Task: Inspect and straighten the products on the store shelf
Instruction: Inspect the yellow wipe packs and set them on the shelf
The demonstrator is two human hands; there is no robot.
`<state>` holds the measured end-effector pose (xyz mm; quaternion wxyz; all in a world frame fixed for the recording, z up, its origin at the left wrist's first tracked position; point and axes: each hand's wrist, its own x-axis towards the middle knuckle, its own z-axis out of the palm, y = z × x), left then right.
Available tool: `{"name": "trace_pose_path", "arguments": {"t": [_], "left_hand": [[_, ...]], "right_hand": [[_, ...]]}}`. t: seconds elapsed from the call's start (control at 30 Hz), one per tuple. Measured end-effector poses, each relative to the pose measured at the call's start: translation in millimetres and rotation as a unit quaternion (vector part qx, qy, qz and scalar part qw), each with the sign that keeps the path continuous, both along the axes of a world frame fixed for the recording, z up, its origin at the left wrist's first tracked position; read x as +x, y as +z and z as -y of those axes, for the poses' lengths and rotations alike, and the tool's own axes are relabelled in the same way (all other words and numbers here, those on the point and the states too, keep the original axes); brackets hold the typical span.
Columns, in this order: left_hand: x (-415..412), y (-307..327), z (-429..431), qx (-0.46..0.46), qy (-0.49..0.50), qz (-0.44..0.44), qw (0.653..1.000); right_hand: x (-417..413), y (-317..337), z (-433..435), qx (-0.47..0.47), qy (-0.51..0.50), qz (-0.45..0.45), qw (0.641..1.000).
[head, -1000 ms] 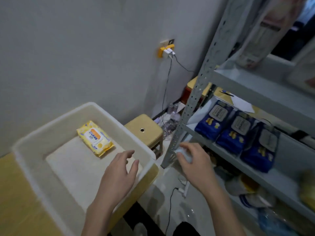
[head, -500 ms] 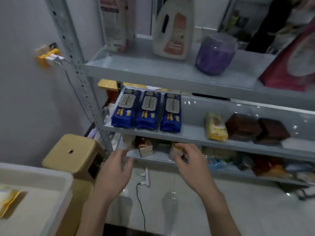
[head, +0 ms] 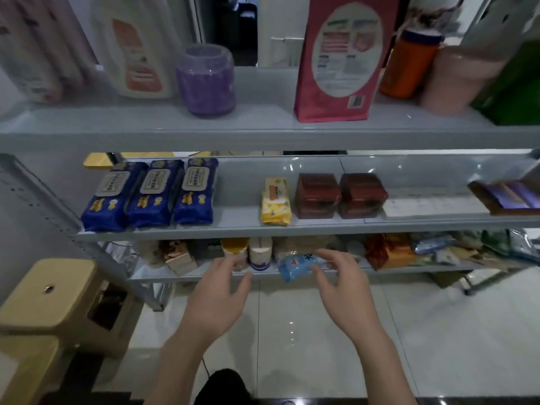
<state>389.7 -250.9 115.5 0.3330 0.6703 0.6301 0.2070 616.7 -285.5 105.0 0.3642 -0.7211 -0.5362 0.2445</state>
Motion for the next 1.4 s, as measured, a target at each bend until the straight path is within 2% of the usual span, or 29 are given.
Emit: {"name": "trace_pose_path", "arguments": {"t": [0.37, 0.67, 0.9, 1.13, 1.27, 1.4], "left_hand": [[33.0, -7.2, -14.9, 0.002, 0.002, -0.012, 1.000], [24.5, -19.7, -58.7, 0.037, 0.001, 0.038, 0.999], [-0.5, -35.7, -102.7, -0.028, 0.022, 0.030, 0.999], [2.0, -52.1, -142.6, -0.018, 0.003, 0.018, 1.000], [16.3, -63.5, -169.1, -0.030, 0.010, 0.030, 0.999], [41.4, -78.0, -203.4, -0.066, 0.047, 0.101, 0.992]], "right_hand": [[37.2, -11.7, -14.7, -0.013, 0.000, -0.019, 1.000], [21.7, -12.0, -68.2, -0.009, -0.014, -0.005, 1.000], [-4.7, -26.0, -105.7, -0.027, -0.003, 0.005, 1.000], [-2.0, -45.5, -134.3, -0.057, -0.012, 0.018, 0.998], [5.6, -62.8, -161.3, -0.066, -0.013, -0.006, 0.998], [4.8, -84.0, -202.4, -0.069, -0.032, -0.067, 0.995]]}}
